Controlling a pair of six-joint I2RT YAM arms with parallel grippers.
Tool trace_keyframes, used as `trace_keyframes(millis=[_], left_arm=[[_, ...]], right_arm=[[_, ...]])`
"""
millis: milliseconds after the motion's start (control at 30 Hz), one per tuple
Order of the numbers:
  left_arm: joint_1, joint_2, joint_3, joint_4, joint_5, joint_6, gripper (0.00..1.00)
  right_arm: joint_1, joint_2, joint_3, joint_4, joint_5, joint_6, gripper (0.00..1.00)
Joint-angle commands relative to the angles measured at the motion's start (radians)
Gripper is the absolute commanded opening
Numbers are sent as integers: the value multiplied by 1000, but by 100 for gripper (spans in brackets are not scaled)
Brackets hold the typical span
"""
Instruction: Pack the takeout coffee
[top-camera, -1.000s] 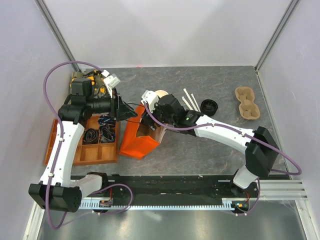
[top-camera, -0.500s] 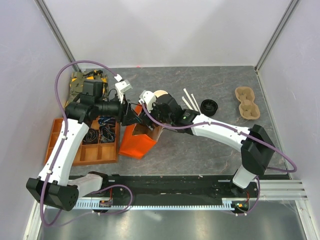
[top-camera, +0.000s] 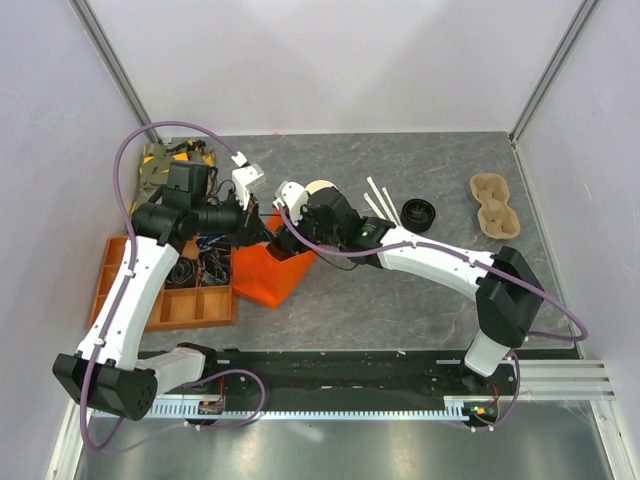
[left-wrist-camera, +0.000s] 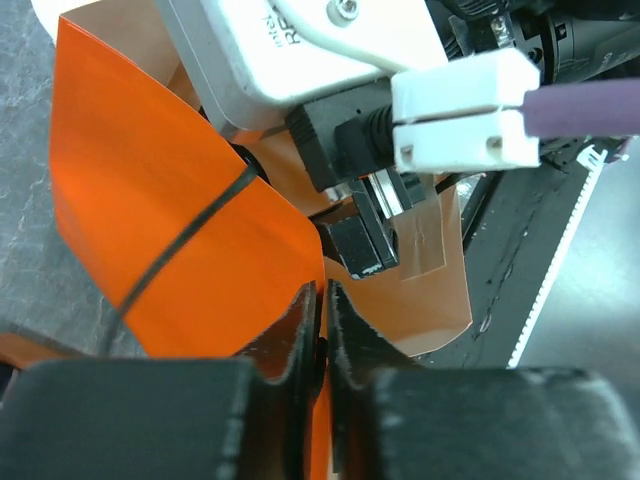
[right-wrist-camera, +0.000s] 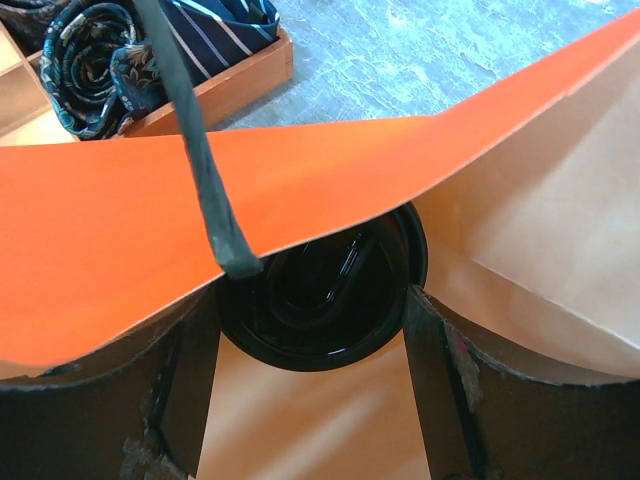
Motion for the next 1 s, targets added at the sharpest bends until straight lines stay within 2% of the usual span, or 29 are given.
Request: trace_keyframes(millis=[0, 167, 233, 300, 333, 400, 700, 767, 867, 900, 933, 967], left_arm=[[12, 11, -8, -6, -67, 32, 2], [62, 34, 10, 12, -110, 1, 2], [74, 26, 25, 8, -68, 22, 23], [75, -9, 24, 23, -39, 30, 50], [75, -18, 13, 29, -20, 32, 53], [75, -35, 4, 35, -14, 38, 56], [16, 11, 24, 20, -106, 99, 60], [-5, 25, 25, 17, -147, 93, 59], [-8, 40, 30, 4, -166, 81, 35], [-8, 37, 21, 1, -158, 84, 22], [-8, 29, 16, 3, -157, 81, 16], [-7, 26, 12, 3, -155, 81, 5]], right_arm=[[-7, 23, 41, 24, 0, -13, 24], [-13, 27, 45, 31, -3, -12, 24], [-13, 26, 48, 32, -12, -13, 24], [-18, 26, 53, 34, -16, -13, 24], [-18, 26, 54, 38, -21, -15, 24], [-19, 26, 54, 34, -26, -16, 23], [-22, 26, 57, 31, -36, -21, 23], [-21, 26, 56, 29, -30, -22, 23], [-21, 27, 51, 26, -15, -24, 23], [-21, 29, 53, 26, -10, -27, 23], [-21, 32, 54, 26, 6, -27, 23], [-19, 36, 56, 23, 11, -30, 23]])
